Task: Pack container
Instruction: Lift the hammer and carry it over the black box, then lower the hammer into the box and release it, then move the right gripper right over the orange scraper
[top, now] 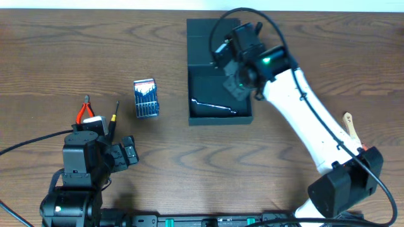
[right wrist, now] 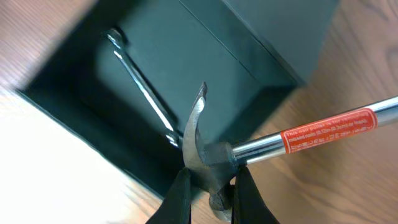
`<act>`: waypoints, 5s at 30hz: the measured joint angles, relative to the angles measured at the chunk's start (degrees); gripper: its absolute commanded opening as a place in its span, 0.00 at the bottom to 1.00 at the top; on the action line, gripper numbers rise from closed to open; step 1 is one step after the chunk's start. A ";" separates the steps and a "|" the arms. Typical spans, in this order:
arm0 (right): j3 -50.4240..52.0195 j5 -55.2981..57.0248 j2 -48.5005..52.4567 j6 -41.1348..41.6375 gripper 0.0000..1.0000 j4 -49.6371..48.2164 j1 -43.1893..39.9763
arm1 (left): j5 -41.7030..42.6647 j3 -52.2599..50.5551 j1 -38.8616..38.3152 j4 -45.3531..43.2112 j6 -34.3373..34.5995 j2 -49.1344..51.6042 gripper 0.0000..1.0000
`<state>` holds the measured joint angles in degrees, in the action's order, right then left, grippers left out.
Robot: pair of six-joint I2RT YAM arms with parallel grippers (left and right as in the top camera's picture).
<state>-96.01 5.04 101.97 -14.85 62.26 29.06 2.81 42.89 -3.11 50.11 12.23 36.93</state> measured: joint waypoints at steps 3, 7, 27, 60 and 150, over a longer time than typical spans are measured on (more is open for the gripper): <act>0.00 0.04 0.00 7.19 0.01 -0.98 2.95 | 0.00 0.00 0.00 0.00 0.02 0.00 0.99; -0.02 0.02 0.00 15.56 0.01 -3.02 5.44 | 0.00 0.00 0.00 0.02 0.02 0.00 0.99; -0.28 -0.11 9.22 35.74 0.01 -2.47 10.62 | -0.02 0.00 0.00 0.02 0.00 0.00 0.99; -0.31 -4.02 17.73 35.06 0.50 -4.44 10.78 | 0.00 0.00 0.00 0.28 0.02 0.00 0.98; 28.15 -1.68 -4.39 -11.26 0.99 -7.54 -56.96 | 0.00 0.02 0.00 0.72 0.02 0.04 0.98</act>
<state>-67.85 3.36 97.58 -26.11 54.72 -27.90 2.81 42.92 -3.11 50.83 12.25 36.97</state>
